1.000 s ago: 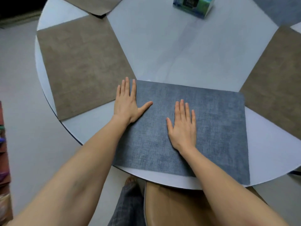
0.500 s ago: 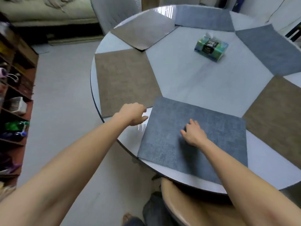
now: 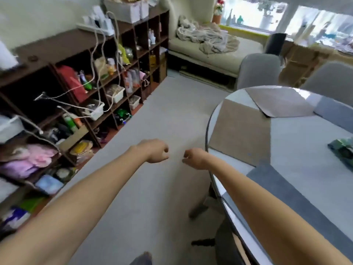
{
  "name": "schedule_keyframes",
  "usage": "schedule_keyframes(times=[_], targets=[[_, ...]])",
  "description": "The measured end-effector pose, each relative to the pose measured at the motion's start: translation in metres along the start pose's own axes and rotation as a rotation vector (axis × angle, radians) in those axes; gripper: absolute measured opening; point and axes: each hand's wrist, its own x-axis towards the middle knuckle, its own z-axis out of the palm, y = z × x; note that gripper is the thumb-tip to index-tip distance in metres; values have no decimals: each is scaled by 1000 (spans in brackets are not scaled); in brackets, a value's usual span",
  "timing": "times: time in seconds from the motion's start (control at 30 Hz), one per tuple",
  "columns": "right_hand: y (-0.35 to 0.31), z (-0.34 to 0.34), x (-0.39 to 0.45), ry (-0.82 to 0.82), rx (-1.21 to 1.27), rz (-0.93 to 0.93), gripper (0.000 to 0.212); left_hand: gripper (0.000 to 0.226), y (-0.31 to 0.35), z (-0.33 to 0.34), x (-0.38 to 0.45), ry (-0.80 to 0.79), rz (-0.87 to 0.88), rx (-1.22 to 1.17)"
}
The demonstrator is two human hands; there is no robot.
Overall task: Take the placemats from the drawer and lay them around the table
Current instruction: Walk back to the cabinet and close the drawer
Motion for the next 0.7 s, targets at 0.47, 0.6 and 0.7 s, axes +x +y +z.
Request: schedule_keyframes(times=[0.47,0.6,0.7], targets=[[-374,152,-49,-231,-632,-920,41,39,-126,226,-430,-29,-1091,-510],[-471,211,-104,-245,-695,-1075,40,39,-129,290,-538,21,-1286,-644],[-533,252,-137,-250,-707,-1119,40,41,-136,332,-600,44,-1377,-706]])
